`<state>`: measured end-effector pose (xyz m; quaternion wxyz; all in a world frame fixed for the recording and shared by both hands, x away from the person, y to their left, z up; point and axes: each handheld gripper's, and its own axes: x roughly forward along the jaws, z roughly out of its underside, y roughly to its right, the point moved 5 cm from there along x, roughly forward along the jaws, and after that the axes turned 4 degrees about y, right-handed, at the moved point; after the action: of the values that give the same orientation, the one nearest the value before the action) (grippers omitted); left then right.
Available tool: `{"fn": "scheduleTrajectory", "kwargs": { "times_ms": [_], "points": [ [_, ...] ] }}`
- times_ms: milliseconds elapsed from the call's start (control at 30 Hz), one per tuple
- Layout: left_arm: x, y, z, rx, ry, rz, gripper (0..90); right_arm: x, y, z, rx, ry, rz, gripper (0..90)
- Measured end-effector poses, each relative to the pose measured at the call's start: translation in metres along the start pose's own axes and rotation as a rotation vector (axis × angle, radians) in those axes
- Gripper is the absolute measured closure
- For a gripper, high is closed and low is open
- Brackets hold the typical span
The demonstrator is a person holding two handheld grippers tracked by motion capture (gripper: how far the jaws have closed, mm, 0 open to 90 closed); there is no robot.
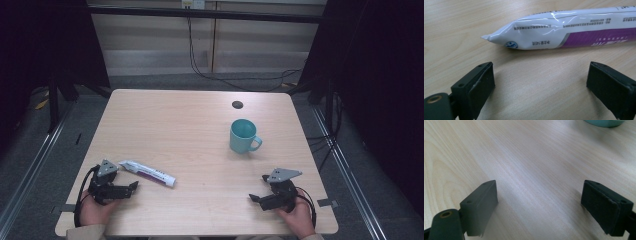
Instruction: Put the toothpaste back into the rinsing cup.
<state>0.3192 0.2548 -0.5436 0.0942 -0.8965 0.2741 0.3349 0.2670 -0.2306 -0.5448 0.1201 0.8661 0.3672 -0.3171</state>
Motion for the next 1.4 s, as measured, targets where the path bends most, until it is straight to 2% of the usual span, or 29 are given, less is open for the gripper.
{"fn": "scheduleTrajectory", "kwargs": {
  "times_ms": [267, 333, 400, 467, 500, 567, 600, 667, 767, 800, 833, 900, 1000, 1233, 1400],
  "points": [
    [0.001, 0.001, -0.001, -0.006, -0.009, 0.001, 4.3, 0.0, 0.0, 0.0, 0.001, -0.001, -0.001, 13.1],
    [-0.002, 0.0, -0.002, 0.008, -0.043, 0.007, 8.1, 0.0, 0.0, 0.0, 0.0, 0.0, -0.001, 13.1],
    [-0.007, 0.001, -0.005, 0.026, -0.085, 0.019, 21.0, 0.0, 0.0, 0.0, 0.001, 0.0, -0.001, 13.1],
    [-0.009, 0.003, -0.007, 0.045, -0.129, 0.029, 21.9, 0.0, 0.0, 0.0, 0.0, 0.0, -0.001, 13.1],
    [-0.011, 0.003, -0.009, 0.101, -0.16, 0.026, 23.8, 0.0, 0.0, 0.0, 0.0, 0.0, -0.001, 13.1],
    [-0.014, 0.006, -0.015, 0.181, -0.201, 0.06, 24.1, 0.0, 0.0, 0.0, 0.001, -0.001, -0.001, 13.1],
    [-0.016, 0.007, -0.019, 0.229, -0.224, 0.048, 23.4, 0.0, 0.0, 0.0, 0.003, 0.0, -0.001, 13.1],
    [-0.019, 0.01, -0.028, 0.315, -0.262, 0.064, 23.1, 0.0, 0.0, 0.0, 0.002, 0.001, -0.002, 13.2],
    [-0.022, 0.013, -0.045, 0.389, -0.284, 0.095, 23.0, 0.0, 0.0, 0.0, 0.003, 0.001, -0.003, 13.2],
    [-0.019, 0.017, -0.054, 0.448, -0.315, 0.113, 22.9, 0.0, 0.0, 0.0, 0.002, 0.001, -0.003, 13.2],
    [-0.019, 0.017, -0.054, 0.448, -0.315, 0.113, 22.8, 0.0, 0.0, 0.0, 0.002, 0.001, -0.003, 13.2],
    [-0.015, 0.023, -0.061, 0.502, -0.354, 0.132, 22.6, 0.0, 0.0, 0.0, 0.003, 0.001, -0.003, 13.2],
    [-0.005, 0.03, -0.067, 0.548, -0.388, 0.155, 22.6, 0.0, 0.0, 0.0, 0.004, 0.001, -0.003, 13.2],
    [0.012, 0.035, -0.073, 0.584, -0.437, 0.218, 23.1, 0.0, 0.0, 0.0, 0.006, 0.001, -0.004, 13.3],
    [0.018, 0.036, -0.076, 0.589, -0.443, 0.258, 22.6, 0.0, 0.0, 0.0, 0.007, 0.001, -0.004, 13.3]
  ]
}}
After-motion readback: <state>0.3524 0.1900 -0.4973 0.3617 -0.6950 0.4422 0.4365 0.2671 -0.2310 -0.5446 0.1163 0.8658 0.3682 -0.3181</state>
